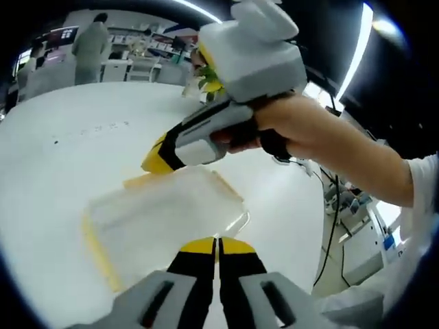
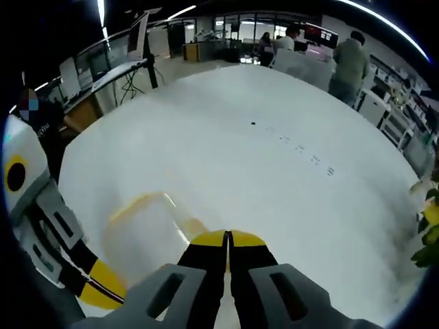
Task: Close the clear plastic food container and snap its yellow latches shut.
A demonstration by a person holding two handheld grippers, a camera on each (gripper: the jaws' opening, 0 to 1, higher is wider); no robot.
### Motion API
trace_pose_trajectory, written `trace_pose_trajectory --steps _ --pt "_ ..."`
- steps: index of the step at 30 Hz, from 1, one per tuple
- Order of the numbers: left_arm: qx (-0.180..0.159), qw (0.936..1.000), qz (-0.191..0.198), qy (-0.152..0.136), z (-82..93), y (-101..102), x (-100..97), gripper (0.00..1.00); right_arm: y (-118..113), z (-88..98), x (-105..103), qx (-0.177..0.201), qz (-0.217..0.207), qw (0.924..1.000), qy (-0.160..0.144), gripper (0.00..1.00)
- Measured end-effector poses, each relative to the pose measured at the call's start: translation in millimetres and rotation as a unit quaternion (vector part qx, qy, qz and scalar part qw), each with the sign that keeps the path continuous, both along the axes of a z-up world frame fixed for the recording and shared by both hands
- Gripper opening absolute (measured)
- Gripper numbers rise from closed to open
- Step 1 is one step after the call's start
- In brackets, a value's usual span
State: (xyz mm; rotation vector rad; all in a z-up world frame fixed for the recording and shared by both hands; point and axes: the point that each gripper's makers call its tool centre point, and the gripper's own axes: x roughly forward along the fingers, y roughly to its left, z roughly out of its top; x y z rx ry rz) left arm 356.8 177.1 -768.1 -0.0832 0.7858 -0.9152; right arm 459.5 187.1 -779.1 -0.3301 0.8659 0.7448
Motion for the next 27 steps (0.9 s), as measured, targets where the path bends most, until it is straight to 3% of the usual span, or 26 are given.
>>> trace_pose_trajectory --steps 9,14,19,21,25,27 --pt "0.009 0.9997 -0.007 -0.019 2.3 -2.4 -4.7 0.00 5.1 22.6 2.5 0.013 0.029 0.9993 -0.018 0.00" --pt "0.007 0.9998 -0.005 -0.015 2.9 -2.8 -5.5 0.00 12.9 33.9 -8.4 0.019 0.096 0.9949 -0.022 0.00" --pt "0.014 0.9996 -0.012 -0.020 3.9 -3.4 -7.0 0.00 11.9 36.2 -18.5 -0.027 0.195 0.9794 -0.042 0.10" --pt "0.016 0.9995 -0.014 -0.024 4.2 -3.4 -7.5 0.00 10.9 33.7 -27.9 -0.036 0.240 0.9701 -0.011 0.14" --pt "0.018 0.9993 -0.017 -0.027 4.4 -3.4 -7.8 0.00 8.1 28.4 -43.4 -0.071 0.306 0.9494 0.018 0.36" --pt "0.020 0.9991 -0.021 -0.030 4.6 -3.5 -8.0 0.00 4.0 21.9 -47.7 -0.103 0.329 0.9379 0.032 0.38"
